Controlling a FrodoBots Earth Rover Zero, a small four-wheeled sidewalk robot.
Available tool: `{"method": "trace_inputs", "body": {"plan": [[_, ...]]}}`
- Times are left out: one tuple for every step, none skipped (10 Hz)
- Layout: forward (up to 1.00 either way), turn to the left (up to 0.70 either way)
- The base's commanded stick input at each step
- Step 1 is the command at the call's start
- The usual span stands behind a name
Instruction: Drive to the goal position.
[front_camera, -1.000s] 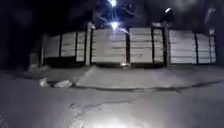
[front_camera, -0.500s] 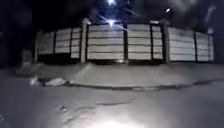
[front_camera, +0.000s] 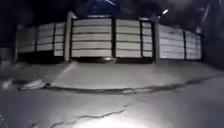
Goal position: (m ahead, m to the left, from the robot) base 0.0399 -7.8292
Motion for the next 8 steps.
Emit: {"method": "trace_inputs", "body": {"plan": [[1.0,-0.39],[1.0,-0.39],[1.0,-0.39],[1.0,-0.39],[0.98,-0.38],[0.89,-0.35],[0.71,-0.37],[0.51,-0.46]]}}
